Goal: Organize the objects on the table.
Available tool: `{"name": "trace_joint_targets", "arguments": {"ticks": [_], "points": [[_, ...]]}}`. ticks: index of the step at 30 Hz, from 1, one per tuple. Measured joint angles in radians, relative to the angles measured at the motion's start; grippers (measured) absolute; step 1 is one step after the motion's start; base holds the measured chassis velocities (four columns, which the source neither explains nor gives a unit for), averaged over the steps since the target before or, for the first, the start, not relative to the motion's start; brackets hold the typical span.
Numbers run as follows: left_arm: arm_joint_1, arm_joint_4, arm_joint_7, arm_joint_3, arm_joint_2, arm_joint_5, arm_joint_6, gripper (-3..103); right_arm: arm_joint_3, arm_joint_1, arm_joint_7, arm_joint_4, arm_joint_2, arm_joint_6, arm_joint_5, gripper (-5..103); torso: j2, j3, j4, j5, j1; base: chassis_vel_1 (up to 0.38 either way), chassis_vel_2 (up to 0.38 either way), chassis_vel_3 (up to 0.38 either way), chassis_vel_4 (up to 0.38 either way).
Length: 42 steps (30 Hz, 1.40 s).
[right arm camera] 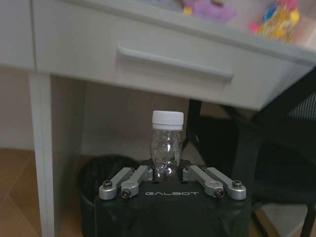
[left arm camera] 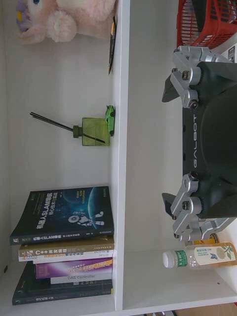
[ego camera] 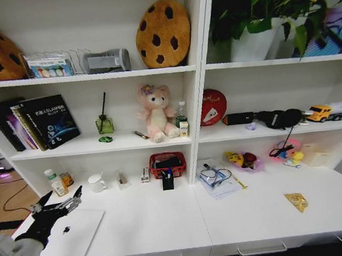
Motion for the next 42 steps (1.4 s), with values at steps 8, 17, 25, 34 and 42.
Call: {"name": "trace_joint_targets", "arguments": {"ticks": [8, 17, 25, 34, 42], "points": [[0.000, 0.000, 0.000, 0.000, 0.000, 0.000, 0.000, 100, -0.035, 0.298, -0.091, -0.218, -0.037, -0.368, 0.227, 21, 0.000, 0.000, 0.0003, -0.0007, 0.000, 0.000, 0.000, 0.000, 0.000], [0.000, 0.000, 0.000, 0.000, 0.000, 0.000, 0.000, 100, -0.055, 0.568, -0.130, -0.281, -0.046, -0.794, 0.438, 21, 0.000, 0.000, 0.0002, 0.0000, 0.000, 0.000, 0.000, 0.000, 0.000], [0.000, 0.000, 0.000, 0.000, 0.000, 0.000, 0.000, 100, -0.066, 0.803, -0.161, -0.556, -0.033, -0.595, 0.180, 21, 0.000, 0.000, 0.0002, -0.0003, 0.000, 0.000, 0.000, 0.000, 0.000], [0.000, 0.000, 0.000, 0.000, 0.000, 0.000, 0.000, 100, -0.068, 0.977, -0.096, -0.868, 0.033, -0.264, -0.018, 21, 0.000, 0.000, 0.0003, -0.0001, 0.000, 0.000, 0.000, 0.000, 0.000], [0.000, 0.000, 0.000, 0.000, 0.000, 0.000, 0.000, 100, -0.066, 1.019, -0.101, -0.928, 0.060, -0.196, -0.050, 40, 0.000, 0.000, 0.0000, -0.0003, 0.000, 0.000, 0.000, 0.000, 0.000]]}}
